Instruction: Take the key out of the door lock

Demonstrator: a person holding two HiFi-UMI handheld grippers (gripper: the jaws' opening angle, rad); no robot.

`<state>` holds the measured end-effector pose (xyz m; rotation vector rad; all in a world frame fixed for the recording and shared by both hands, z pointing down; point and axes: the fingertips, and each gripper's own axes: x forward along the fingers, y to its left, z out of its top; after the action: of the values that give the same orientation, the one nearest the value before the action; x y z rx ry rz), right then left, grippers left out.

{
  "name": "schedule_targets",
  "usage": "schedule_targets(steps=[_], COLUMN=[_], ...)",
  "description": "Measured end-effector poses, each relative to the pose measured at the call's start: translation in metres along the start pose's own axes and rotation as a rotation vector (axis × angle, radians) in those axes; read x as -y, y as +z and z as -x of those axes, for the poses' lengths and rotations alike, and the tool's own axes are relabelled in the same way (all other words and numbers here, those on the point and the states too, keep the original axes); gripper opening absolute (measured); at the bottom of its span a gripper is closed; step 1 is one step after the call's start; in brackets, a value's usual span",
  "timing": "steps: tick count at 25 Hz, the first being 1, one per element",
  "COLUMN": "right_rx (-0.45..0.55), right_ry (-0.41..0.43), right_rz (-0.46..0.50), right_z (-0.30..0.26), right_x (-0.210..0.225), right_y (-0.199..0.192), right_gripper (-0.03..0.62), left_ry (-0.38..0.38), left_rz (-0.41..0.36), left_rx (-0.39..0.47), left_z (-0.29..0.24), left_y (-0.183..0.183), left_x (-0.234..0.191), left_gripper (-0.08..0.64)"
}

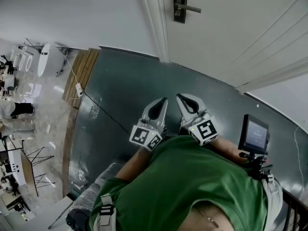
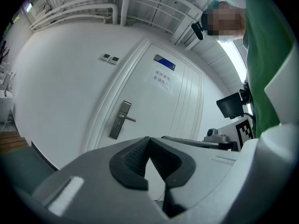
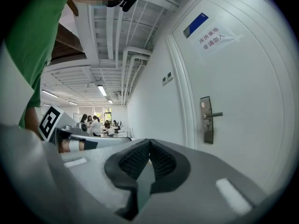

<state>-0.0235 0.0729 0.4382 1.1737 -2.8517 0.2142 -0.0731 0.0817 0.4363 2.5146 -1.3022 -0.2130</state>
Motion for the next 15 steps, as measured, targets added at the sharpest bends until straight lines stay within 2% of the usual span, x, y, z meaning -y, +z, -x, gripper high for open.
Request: schedule_targets(steps=[15], right_rx=[0.020], right_ry=[-0.011], right_rz=[-0.035], right_z=[0.013], right_x=[0.063], right_y=[0.018], right_gripper=[-0.003], left_ry=[-0.038], left_rz=[-0.056], left_rx=[-0.083], left_z=[-0.065], left_y=[-0.003], left_x=[0.032], left_gripper=[0.000])
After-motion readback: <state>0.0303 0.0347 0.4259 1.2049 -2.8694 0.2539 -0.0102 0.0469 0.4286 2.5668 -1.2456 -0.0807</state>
